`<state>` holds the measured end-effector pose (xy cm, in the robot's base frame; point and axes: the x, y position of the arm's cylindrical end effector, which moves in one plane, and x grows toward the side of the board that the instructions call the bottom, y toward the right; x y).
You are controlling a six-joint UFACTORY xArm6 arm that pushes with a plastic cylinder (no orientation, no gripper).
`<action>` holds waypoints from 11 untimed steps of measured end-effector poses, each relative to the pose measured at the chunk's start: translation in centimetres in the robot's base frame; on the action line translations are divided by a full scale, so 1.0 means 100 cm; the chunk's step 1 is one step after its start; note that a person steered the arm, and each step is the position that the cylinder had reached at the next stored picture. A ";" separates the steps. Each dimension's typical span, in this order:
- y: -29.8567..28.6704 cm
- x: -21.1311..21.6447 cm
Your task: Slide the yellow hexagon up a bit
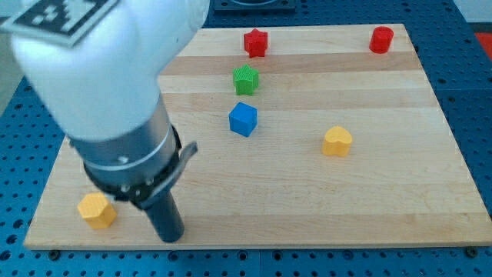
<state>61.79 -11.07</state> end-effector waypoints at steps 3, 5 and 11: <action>-0.021 0.000; -0.040 0.001; -0.106 0.000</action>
